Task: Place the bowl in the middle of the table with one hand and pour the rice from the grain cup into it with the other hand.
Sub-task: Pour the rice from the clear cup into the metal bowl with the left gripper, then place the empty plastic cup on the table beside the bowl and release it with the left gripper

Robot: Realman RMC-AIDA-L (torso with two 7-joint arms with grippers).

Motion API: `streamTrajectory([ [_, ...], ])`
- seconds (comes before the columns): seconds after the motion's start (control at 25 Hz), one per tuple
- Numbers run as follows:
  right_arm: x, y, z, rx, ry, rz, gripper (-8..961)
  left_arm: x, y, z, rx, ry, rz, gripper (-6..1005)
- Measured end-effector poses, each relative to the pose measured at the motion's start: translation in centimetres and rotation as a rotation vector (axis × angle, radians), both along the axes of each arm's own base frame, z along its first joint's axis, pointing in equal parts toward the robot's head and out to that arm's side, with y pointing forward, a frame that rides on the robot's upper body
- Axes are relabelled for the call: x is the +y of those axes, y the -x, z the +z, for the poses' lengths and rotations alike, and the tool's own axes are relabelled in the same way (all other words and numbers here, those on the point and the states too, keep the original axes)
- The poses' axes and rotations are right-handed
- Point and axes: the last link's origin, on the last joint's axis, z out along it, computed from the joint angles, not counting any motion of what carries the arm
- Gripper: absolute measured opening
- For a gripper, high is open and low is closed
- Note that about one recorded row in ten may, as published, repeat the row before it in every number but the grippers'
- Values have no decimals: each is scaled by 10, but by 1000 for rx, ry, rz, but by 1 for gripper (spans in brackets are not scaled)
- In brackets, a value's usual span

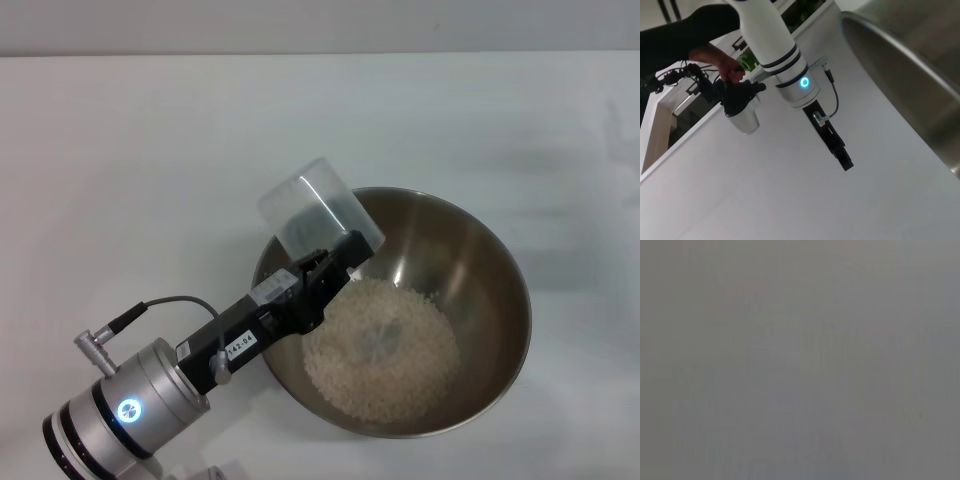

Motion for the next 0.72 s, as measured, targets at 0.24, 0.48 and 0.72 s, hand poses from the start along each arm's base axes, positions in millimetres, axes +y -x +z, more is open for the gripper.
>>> streamTrajectory([
  [0.24, -3, 0, -1, 5, -4, 2, 473, -2, 1, -1, 16, -15, -13, 30],
  [0.48, -4, -1, -2, 11, -3, -1, 473, -6, 3, -2, 21, -7, -8, 30],
  [0.72, -5, 0, -4, 18, -3, -1, 473, -7, 5, -2, 16, 0, 4, 30],
])
